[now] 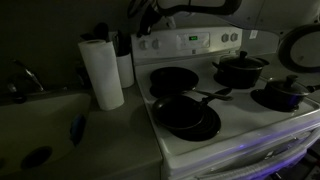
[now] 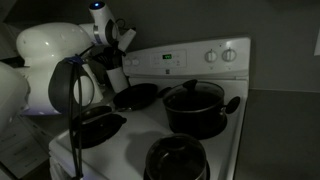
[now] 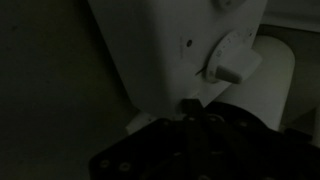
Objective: Flip the switch at the top left side of the stove
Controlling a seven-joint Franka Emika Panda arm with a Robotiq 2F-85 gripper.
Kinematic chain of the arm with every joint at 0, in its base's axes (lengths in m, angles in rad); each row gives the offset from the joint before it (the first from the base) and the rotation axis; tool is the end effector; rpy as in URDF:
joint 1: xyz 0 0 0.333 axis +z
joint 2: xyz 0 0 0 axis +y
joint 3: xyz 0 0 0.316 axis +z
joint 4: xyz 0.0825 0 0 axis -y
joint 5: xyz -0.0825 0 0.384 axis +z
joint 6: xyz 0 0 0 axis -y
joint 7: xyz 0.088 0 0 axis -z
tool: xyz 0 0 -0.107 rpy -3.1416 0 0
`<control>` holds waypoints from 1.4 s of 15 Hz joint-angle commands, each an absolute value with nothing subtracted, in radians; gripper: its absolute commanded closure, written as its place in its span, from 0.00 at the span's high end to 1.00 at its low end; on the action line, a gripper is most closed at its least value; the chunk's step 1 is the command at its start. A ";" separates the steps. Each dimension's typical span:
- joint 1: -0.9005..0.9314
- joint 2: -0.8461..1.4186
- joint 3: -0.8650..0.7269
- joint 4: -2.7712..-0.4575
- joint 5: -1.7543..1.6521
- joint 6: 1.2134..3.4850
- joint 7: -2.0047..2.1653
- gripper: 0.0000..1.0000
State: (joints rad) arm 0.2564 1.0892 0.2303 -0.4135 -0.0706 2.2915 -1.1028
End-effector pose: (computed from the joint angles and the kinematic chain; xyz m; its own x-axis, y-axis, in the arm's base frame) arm 0.7905 0.2615 0.5070 -0.0011 0.8985 0.4390 0.7697 -0.2795 0.5739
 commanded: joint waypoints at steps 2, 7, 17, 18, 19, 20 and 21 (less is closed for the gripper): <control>0.247 1.080 0.226 -0.449 -0.077 2.325 -1.128 0.00; 0.241 1.083 0.229 -0.455 -0.070 2.320 -1.119 0.00; 0.234 1.098 0.229 -0.464 -0.055 2.306 -1.091 0.00; 0.235 1.100 0.228 -0.466 -0.055 2.305 -1.087 0.00; 0.235 1.102 0.226 -0.467 -0.056 2.304 -1.080 0.00; 0.234 1.104 0.227 -0.468 -0.055 2.304 -1.075 0.00; 0.233 1.107 0.226 -0.468 -0.054 2.304 -1.067 0.00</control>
State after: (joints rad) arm 0.2536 1.0918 0.2284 -0.4168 -0.0605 2.2895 -1.0727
